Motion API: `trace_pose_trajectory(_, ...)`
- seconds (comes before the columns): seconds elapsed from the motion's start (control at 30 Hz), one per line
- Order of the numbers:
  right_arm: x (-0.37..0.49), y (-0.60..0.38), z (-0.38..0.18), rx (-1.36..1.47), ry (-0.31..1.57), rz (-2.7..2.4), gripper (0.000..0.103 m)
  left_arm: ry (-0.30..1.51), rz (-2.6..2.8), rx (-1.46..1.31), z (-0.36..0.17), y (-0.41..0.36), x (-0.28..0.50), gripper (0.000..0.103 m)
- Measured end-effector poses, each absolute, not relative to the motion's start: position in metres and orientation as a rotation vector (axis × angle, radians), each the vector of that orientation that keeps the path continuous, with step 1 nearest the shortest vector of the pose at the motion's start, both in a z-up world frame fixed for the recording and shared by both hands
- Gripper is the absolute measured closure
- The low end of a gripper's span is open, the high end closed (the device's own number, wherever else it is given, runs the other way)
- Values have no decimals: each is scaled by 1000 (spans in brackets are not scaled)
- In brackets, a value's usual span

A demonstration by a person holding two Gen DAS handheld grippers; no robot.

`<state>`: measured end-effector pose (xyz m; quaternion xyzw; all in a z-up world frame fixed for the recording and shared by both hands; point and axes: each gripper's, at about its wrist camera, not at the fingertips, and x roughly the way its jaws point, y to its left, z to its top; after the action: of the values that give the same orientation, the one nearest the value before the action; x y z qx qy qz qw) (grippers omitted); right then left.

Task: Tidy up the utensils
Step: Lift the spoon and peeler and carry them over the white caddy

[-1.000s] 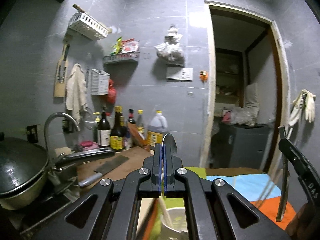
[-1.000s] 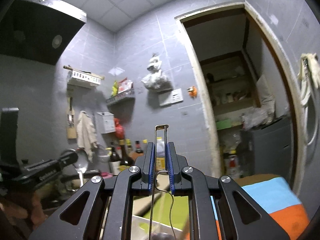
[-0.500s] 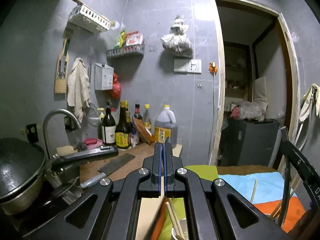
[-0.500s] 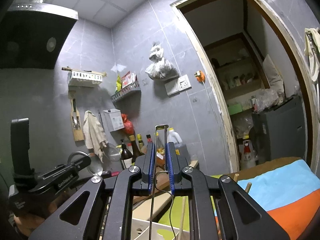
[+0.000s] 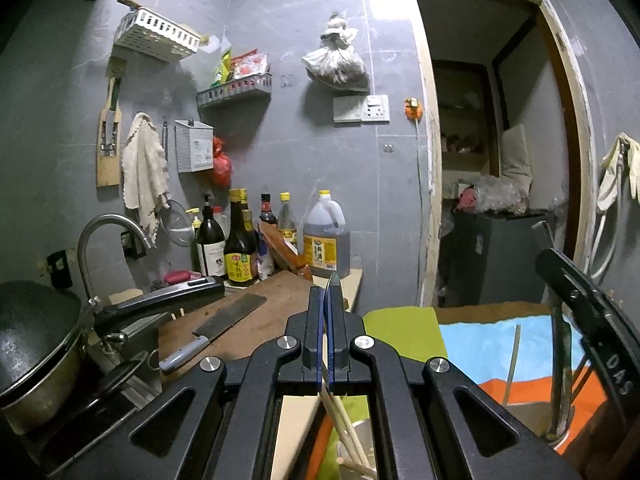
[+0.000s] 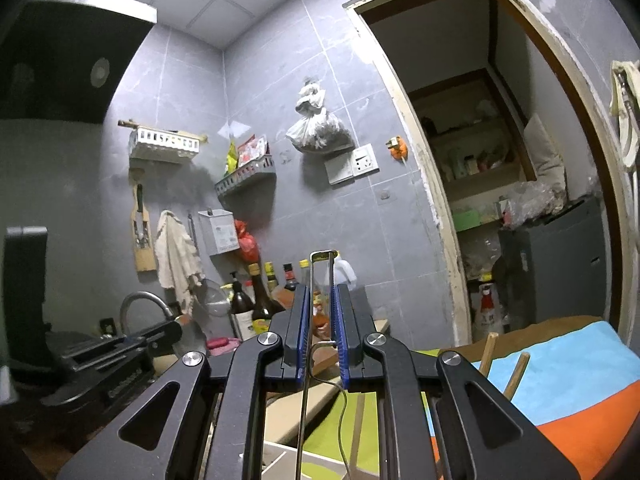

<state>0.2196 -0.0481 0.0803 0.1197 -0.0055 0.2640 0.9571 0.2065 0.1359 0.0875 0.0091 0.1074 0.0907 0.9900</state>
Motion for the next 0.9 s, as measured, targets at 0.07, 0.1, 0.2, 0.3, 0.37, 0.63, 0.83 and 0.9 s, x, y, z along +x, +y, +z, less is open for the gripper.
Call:
trace_pose_trajectory(0.07, 221, -44, 77, 228, -18, 514, 93, 226, 175, 24, 87, 135, 207, 103)
trace_pose_trajectory(0.1, 221, -43, 76, 223, -26, 507, 92, 232, 173, 26, 86, 135, 207, 103)
trace_pose_trajectory(0.2, 222, -42, 75, 230, -36, 504, 92, 240, 172, 27, 87, 136, 207, 103)
trace_pose_trajectory(0.3, 223, -43, 76, 247, -36, 509, 92, 247, 177, 30, 87, 137, 207, 103)
trace_pose_trajectory(0.37, 222, -43, 75, 255, -33, 511, 93, 257, 174, 30, 86, 137, 207, 103)
trace_pose_trajectory(0.63, 225, -42, 68, 245, -6, 517, 93, 293, 157, 31, 80, 134, 211, 103)
trace_pose_trajectory(0.83, 219, -45, 69, 222, -16, 518, 93, 311, 143, 9, 78, 137, 212, 103)
trace_pose_trajectory(0.9, 216, -48, 71, 225, -22, 518, 93, 310, 142, 7, 78, 137, 212, 103)
